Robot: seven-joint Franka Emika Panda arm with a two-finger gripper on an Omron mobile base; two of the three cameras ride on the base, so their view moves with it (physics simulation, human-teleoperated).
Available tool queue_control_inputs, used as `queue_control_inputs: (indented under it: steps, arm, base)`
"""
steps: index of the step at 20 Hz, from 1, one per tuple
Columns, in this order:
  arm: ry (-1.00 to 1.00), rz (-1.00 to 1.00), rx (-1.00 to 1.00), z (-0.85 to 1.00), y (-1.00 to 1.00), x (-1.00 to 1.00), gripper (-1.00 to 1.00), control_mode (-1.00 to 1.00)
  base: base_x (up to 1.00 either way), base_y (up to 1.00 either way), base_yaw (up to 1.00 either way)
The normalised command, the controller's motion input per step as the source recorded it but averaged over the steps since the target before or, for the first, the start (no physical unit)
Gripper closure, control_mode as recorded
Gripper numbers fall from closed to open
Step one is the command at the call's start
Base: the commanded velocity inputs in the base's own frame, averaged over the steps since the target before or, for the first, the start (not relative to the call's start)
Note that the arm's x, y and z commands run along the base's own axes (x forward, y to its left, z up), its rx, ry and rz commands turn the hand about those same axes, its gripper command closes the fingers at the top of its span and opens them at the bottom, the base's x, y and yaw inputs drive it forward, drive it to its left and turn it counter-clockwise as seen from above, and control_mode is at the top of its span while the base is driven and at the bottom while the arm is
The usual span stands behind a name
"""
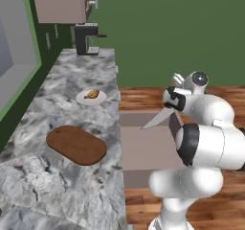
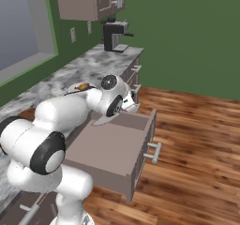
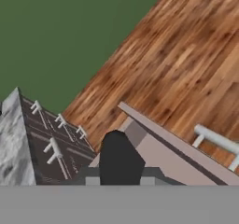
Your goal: Pick up the knife from the drawer and place it on the cutting board. Then place the meat from the plate to the cutting board.
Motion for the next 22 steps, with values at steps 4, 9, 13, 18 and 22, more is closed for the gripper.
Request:
queue_control_inputs:
  steps: [4, 9, 13, 18, 22]
  arm:
    - [0.0, -0.44, 0.09, 0.24, 0.4, -0.9, 1.0, -1.0]
    - [0.0, -0.27, 0.24, 0.33, 0.23, -0.5, 1.0, -1.0]
    - [0.0, 0.0, 0.08, 0.08, 0.0, -0.02, 1.0, -1.0]
    - [0.02, 0.0, 0.42, 0.02, 0.09, -0.05, 1.0, -1.0]
    - [0.0, 0.0, 0.38, 0.0, 0.47, 0.0, 1.0, -1.0]
  base:
    - [0.0, 0.0, 0.0]
    - [0.0, 0.0, 0.0]
    - [0.0, 0.0, 0.0]
    - [0.0, 0.0, 0.0]
    - [0.0, 0.0, 0.0]
